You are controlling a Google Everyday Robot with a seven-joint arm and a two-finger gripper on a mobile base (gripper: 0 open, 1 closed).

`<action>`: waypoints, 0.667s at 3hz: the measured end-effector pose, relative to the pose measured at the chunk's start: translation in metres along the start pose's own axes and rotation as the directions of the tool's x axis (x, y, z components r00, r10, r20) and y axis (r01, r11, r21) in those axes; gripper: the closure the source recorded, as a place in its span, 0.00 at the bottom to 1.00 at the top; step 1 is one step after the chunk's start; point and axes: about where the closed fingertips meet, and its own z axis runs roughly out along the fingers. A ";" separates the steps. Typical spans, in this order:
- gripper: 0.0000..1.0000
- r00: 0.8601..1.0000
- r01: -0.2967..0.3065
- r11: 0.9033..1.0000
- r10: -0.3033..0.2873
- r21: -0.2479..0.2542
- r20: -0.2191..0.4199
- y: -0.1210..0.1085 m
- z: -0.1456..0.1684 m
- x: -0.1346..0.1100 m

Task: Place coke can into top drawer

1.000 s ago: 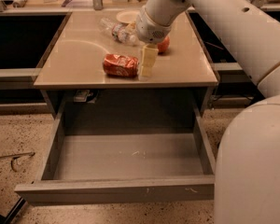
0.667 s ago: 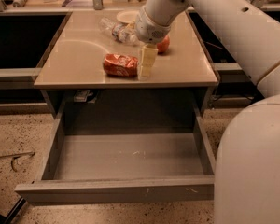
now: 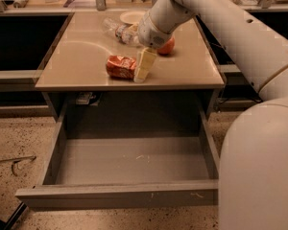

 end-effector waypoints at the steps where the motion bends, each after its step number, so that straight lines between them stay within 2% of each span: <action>1: 0.00 0.997 -0.055 0.998 0.055 0.005 0.047 -0.016 0.016 -0.005; 2: 0.00 0.995 -0.093 0.995 0.093 -0.024 0.025 -0.026 0.027 -0.011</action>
Offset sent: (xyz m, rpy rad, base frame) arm 0.0384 0.0370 -0.0034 -0.0068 0.1311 -0.0816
